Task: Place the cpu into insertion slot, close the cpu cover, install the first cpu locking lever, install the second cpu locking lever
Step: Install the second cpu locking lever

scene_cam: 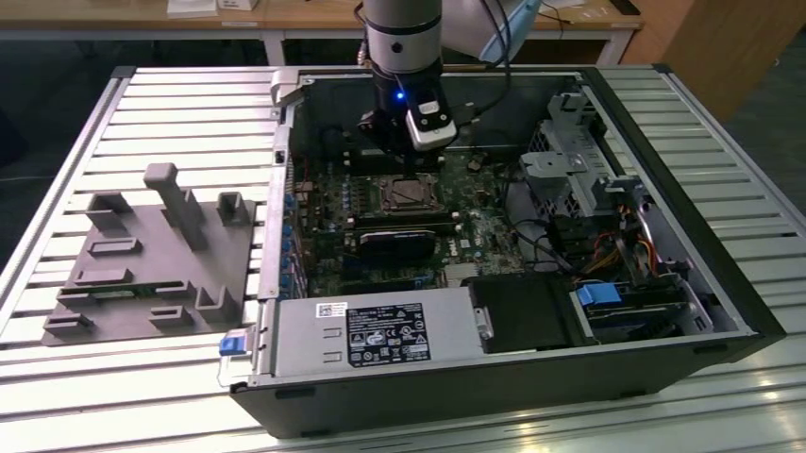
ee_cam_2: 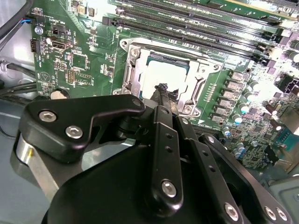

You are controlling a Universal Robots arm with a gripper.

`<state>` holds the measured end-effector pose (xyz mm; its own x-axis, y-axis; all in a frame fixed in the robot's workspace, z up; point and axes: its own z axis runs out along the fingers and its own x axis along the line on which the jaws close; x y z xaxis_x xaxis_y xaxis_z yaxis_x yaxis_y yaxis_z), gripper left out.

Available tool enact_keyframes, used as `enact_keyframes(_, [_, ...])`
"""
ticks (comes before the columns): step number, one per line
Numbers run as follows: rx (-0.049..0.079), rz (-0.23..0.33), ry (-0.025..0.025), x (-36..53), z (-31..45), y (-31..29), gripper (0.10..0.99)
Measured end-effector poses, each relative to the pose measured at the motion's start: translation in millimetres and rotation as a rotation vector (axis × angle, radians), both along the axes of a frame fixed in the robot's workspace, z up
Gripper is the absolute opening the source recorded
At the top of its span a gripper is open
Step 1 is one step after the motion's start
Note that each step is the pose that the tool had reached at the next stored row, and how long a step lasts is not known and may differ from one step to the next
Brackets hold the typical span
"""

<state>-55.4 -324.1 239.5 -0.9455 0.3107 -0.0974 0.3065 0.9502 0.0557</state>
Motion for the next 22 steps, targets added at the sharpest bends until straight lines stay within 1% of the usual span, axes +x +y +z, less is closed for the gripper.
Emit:
enact_keyframes(2, [0.0, 0.0, 0.0001, 0.0, 0.1, -0.7, 0.102])
enact_keyframes(5, [0.0, 0.0, 0.0001, 0.0, 0.0, -4.5, 0.102])
enact_keyframes(13, [0.0, 0.0, 0.0, 0.0, 0.0, -21.6, 0.102])
enact_keyframes(22, [0.0, 0.0, 0.0, 0.0, -0.2, -38.9, 0.102])
